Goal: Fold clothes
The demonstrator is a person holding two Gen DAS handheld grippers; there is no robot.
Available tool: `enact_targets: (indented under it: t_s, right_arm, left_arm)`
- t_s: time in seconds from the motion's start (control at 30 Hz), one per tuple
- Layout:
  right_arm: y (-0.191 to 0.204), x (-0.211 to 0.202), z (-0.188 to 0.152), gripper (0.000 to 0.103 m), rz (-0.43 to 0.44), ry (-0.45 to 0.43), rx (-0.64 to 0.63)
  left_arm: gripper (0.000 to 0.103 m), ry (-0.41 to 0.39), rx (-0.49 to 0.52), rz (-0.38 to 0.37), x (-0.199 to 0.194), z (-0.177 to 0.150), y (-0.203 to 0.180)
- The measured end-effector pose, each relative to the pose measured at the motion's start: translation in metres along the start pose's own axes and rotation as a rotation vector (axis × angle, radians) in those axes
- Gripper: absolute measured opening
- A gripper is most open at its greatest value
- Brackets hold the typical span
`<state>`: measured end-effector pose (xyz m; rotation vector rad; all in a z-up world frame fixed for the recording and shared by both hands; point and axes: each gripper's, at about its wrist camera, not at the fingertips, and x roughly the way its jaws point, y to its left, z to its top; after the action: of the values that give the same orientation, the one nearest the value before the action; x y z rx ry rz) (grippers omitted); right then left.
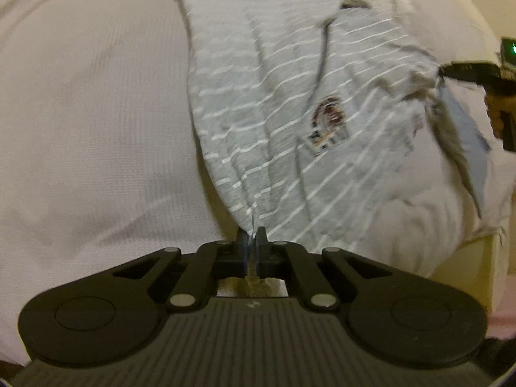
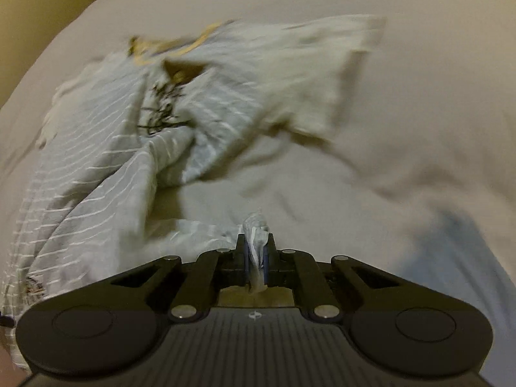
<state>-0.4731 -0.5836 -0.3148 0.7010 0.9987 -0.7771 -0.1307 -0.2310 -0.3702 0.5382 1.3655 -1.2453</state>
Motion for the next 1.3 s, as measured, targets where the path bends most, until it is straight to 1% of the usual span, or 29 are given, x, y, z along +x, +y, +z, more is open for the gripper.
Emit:
enact_targets:
  t_s: [0.07, 0.17, 0.2, 0.27, 0.33, 0.43, 0.5, 0.6, 0.63, 0.7, 0.73, 0.8, 0.83, 0.87, 0.9, 0.93, 0.97, 1.0, 1.03, 1.07, 1.13, 1.17, 1.23, 1.27, 1.3]
  right_arm:
    - [-0.003, -0.038, -0.028, 0.007, -0.051, 0.004, 0.078]
    - [0.000, -0.081, -0.077, 0.006, -0.109, 0.048, 0.202]
    - [0.003, -0.091, -0.090, 0.006, -0.126, 0.066, 0.237]
    - [0.008, -0.103, -0.123, 0.006, -0.116, 0.099, 0.332]
    - [0.018, -0.104, -0.144, 0.006, -0.113, 0.115, 0.367]
    - [0.038, -0.100, -0.157, 0.006, -0.133, 0.132, 0.332]
    - [0.049, -0.099, -0.156, 0.006, -0.142, 0.139, 0.302]
    - [0.054, -0.095, -0.159, 0.006, -0.148, 0.138, 0.282]
    - [0.053, -0.096, -0.159, 0.006, -0.176, 0.133, 0.280]
    - [0.050, -0.097, -0.158, 0.012, -0.237, 0.121, 0.275]
    - [0.051, -0.097, -0.158, 0.013, -0.263, 0.116, 0.279]
    - [0.053, -0.102, -0.164, 0.028, -0.279, 0.105, 0.285]
    - [0.056, -0.105, -0.164, 0.029, -0.281, 0.096, 0.275]
    - [0.059, -0.107, -0.164, 0.029, -0.284, 0.087, 0.264]
    - [0.063, -0.108, -0.164, 0.031, -0.282, 0.079, 0.253]
    - [0.069, -0.107, -0.164, 0.033, -0.276, 0.071, 0.244]
    - [0.075, -0.105, -0.163, 0.035, -0.269, 0.064, 0.235]
    - [0.080, -0.102, -0.164, 0.035, -0.260, 0.061, 0.222]
    - [0.088, -0.099, -0.165, 0.036, -0.245, 0.060, 0.203]
    - [0.095, -0.096, -0.167, 0.039, -0.230, 0.063, 0.174]
    - [0.111, -0.088, -0.171, 0.046, -0.202, 0.068, 0.113]
    - [0.119, -0.084, -0.173, 0.047, -0.188, 0.074, 0.066]
    - [0.131, -0.077, -0.180, 0.049, -0.159, 0.086, 0.006]
    - [0.134, -0.074, -0.184, 0.050, -0.154, 0.092, -0.017]
    - [0.139, -0.073, -0.189, 0.050, -0.162, 0.097, -0.051]
  left_arm:
    - [0.001, -0.022, 0.033, -0.005, -0.019, 0.000, 0.003]
    - [0.001, -0.045, 0.060, -0.002, -0.040, 0.001, 0.013]
    - [0.001, -0.048, 0.067, -0.001, -0.045, 0.001, 0.018]
    - [0.001, -0.052, 0.078, 0.001, -0.053, 0.000, 0.027]
    - [0.001, -0.040, 0.094, 0.003, -0.055, -0.002, 0.033]
    - [0.001, -0.015, 0.138, 0.002, -0.056, -0.005, 0.035]
    - [0.001, -0.012, 0.153, 0.006, -0.060, -0.008, 0.034]
    - [0.002, -0.023, 0.119, -0.009, -0.058, -0.009, 0.038]
    - [0.002, -0.029, 0.104, -0.010, -0.058, -0.010, 0.039]
    - [0.004, -0.039, 0.077, -0.002, -0.056, -0.011, 0.040]
    - [0.004, -0.042, 0.067, 0.002, -0.055, -0.013, 0.041]
    - [0.005, -0.039, 0.052, 0.007, -0.060, -0.024, 0.048]
    - [0.005, -0.040, 0.043, 0.001, -0.061, -0.028, 0.052]
    - [0.011, -0.041, 0.033, -0.006, -0.063, -0.033, 0.055]
    - [0.025, -0.050, 0.028, -0.014, -0.063, -0.037, 0.057]
    - [0.033, -0.060, 0.023, -0.022, -0.062, -0.041, 0.058]
    - [0.046, -0.069, 0.020, -0.027, -0.061, -0.045, 0.060]
    - [0.050, -0.078, 0.018, -0.031, -0.059, -0.048, 0.061]
    - [0.050, -0.075, 0.013, -0.034, -0.054, -0.050, 0.063]
    - [0.050, -0.069, 0.004, -0.034, -0.049, -0.050, 0.065]
    - [0.050, -0.059, -0.014, -0.055, -0.038, -0.051, 0.069]
    - [0.050, -0.054, -0.021, -0.071, -0.032, -0.050, 0.069]
    - [0.045, -0.043, -0.012, -0.110, -0.023, -0.047, 0.066]
    - [0.036, -0.027, 0.004, -0.128, -0.020, -0.046, 0.063]
    - [0.023, -0.008, 0.021, -0.145, -0.018, -0.046, 0.060]
